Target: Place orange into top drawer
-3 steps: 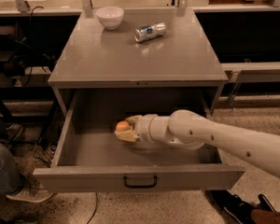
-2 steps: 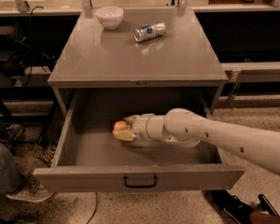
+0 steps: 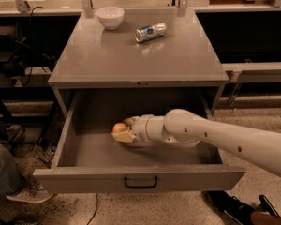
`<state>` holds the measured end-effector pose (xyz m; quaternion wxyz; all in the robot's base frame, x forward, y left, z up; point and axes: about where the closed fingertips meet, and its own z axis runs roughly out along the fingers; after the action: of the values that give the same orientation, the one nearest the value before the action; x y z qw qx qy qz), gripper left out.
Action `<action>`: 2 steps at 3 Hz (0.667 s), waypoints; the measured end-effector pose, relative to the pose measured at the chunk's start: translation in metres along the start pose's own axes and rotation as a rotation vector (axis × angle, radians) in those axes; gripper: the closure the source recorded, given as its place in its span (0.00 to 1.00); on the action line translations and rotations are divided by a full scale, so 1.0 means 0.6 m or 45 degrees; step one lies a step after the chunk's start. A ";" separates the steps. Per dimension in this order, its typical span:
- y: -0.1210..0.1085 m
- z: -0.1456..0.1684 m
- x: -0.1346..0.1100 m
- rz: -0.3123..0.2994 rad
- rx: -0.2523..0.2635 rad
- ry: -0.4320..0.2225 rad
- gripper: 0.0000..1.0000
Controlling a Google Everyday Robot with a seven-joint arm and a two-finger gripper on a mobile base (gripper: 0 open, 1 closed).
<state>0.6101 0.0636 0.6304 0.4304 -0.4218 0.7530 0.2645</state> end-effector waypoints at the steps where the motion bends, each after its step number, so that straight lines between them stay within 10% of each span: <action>1: -0.001 -0.008 0.000 0.005 -0.008 -0.020 0.00; 2: -0.007 -0.022 -0.006 0.005 -0.007 -0.044 0.00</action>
Offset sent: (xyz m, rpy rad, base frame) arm 0.0005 -0.0237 0.0187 0.0519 -0.0265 -0.0066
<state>0.6090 0.0529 0.6397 0.4417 -0.4169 0.7454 0.2748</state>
